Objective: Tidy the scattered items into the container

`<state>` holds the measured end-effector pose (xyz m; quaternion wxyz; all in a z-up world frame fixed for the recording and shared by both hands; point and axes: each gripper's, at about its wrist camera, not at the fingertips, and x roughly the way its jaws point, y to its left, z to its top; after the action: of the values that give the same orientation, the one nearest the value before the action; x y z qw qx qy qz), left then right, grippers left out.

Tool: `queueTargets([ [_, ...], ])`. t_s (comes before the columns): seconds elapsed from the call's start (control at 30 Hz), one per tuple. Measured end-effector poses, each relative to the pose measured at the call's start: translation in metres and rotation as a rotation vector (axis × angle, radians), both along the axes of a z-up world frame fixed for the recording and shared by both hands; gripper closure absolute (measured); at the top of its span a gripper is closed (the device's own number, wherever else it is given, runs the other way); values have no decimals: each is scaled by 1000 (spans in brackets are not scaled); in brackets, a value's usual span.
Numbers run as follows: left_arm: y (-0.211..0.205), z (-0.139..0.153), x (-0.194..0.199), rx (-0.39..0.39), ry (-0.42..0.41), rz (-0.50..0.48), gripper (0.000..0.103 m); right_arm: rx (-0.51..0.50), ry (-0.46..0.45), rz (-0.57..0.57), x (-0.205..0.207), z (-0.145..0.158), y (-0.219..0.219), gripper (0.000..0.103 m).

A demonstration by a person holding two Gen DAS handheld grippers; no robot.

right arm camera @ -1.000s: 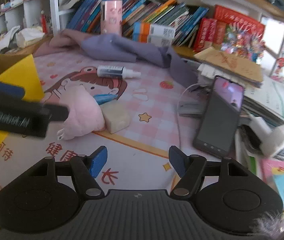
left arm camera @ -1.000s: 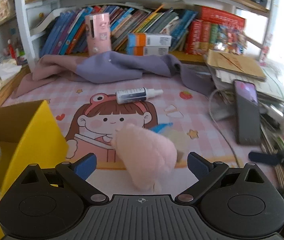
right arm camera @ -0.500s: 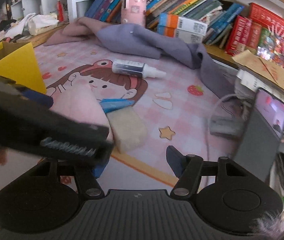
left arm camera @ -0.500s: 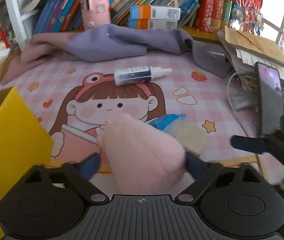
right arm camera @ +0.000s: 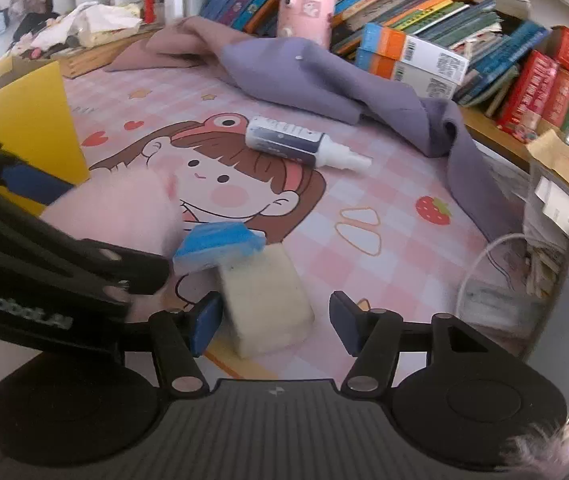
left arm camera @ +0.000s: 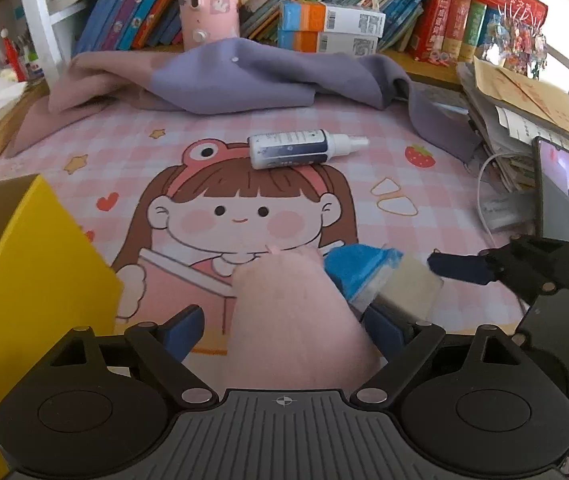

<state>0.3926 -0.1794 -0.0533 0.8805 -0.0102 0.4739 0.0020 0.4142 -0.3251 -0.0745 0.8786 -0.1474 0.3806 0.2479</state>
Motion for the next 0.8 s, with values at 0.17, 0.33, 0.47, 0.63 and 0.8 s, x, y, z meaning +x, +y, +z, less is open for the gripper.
queueTargets([
  [0.17,5,-8,0,-26,36,25,17,0,6,52,2,-4,3,56],
  [0.33,11,-8,-5,-81,49,21,45,5,0,60,-2,-3,4,66],
  [0.47,10,5,-14,-91,25,-5,46,27,7,14,-8,4,-4,69],
  [0.63,10,16,-28,-92,18,-7,46,53,23,-33,-21,17,-17,69],
  [0.8,9,28,-47,-102,-1,-15,46,85,21,-64,-38,30,-27,69],
])
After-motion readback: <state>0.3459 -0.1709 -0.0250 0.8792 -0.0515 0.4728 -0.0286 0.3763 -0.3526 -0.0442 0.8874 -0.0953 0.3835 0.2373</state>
